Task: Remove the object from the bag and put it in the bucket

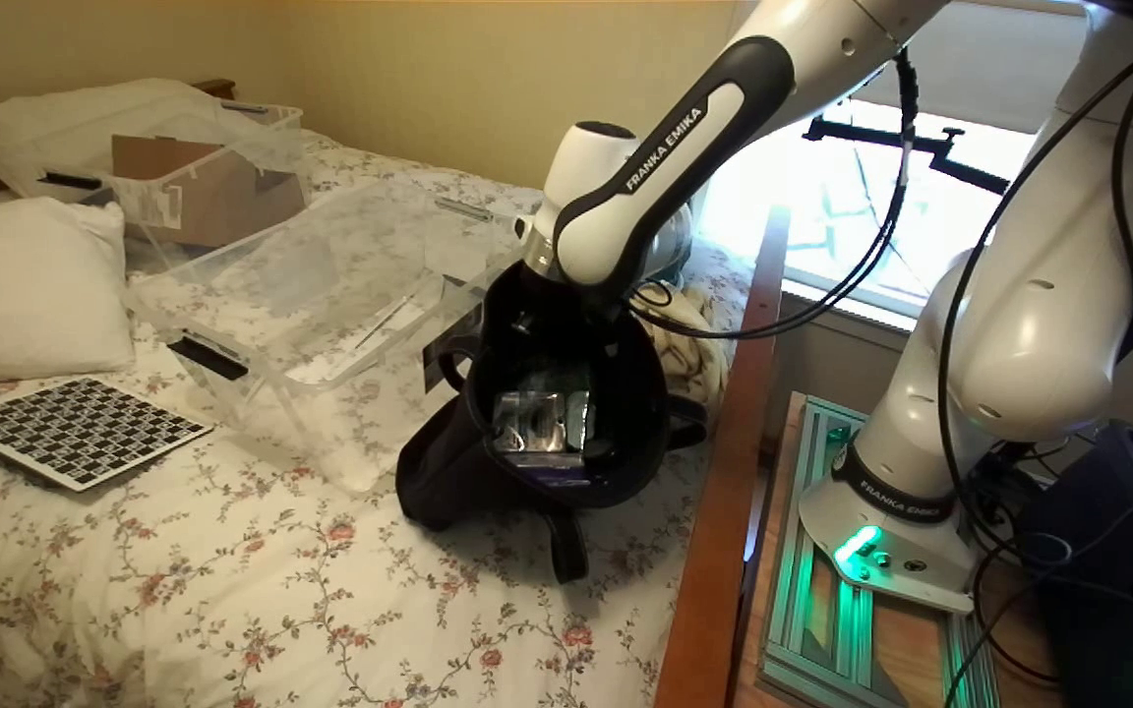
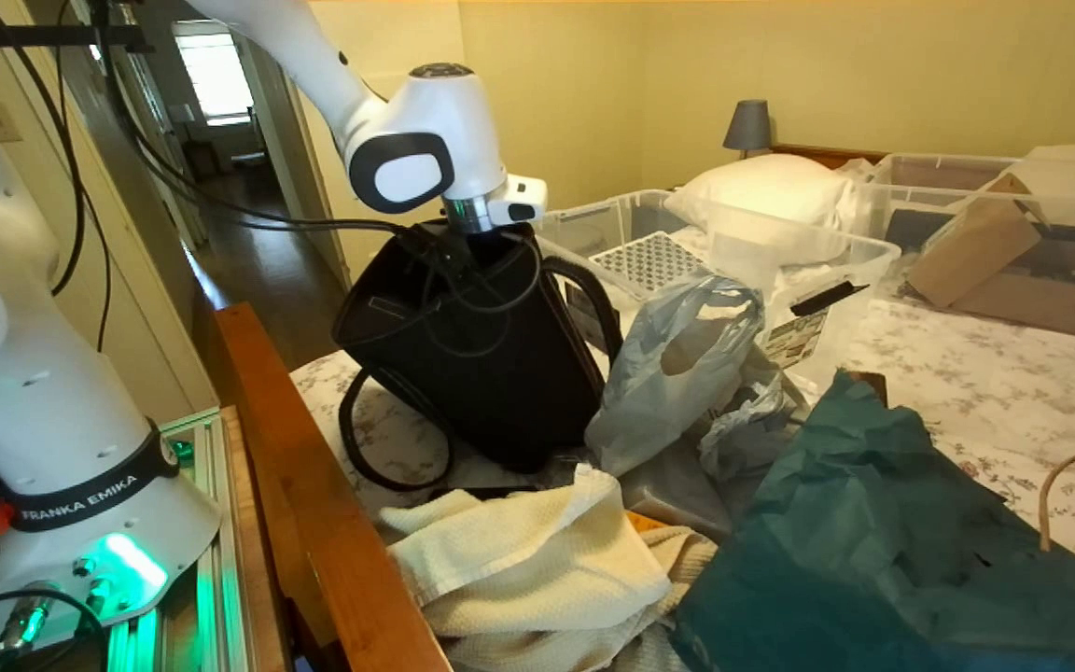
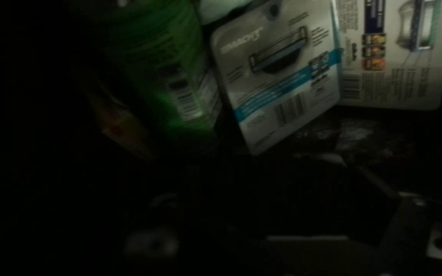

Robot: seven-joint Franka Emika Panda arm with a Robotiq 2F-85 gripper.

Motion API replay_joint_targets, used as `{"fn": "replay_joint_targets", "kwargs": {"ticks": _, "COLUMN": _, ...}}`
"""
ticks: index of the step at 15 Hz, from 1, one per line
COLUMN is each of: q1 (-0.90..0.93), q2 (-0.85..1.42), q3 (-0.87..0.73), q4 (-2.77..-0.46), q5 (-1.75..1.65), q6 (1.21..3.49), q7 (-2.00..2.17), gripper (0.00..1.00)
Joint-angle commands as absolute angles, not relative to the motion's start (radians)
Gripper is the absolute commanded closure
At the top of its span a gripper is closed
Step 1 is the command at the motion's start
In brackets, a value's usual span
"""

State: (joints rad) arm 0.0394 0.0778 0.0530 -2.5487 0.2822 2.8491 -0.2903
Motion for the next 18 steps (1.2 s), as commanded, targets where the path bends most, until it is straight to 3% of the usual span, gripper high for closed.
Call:
{"fn": "replay_joint_targets", "kwargs": {"ticks": 1, "q1": 0.073, "q2": 0.102, "q3": 0.102, "q4": -2.547, "q5": 0.259, "q6": 2.850, "q7": -0.180, "gripper": 0.00}}
{"fn": "replay_joint_targets", "kwargs": {"ticks": 10, "q1": 0.181, "q2": 0.168, "q3": -0.006, "q4": -2.526, "q5": -0.185, "q6": 2.734, "q7": 0.415, "gripper": 0.00}}
{"fn": "replay_joint_targets", "kwargs": {"ticks": 18, "q1": 0.157, "q2": 0.175, "q3": -0.031, "q4": -2.542, "q5": -0.256, "q6": 2.733, "q7": 0.427, "gripper": 0.00}}
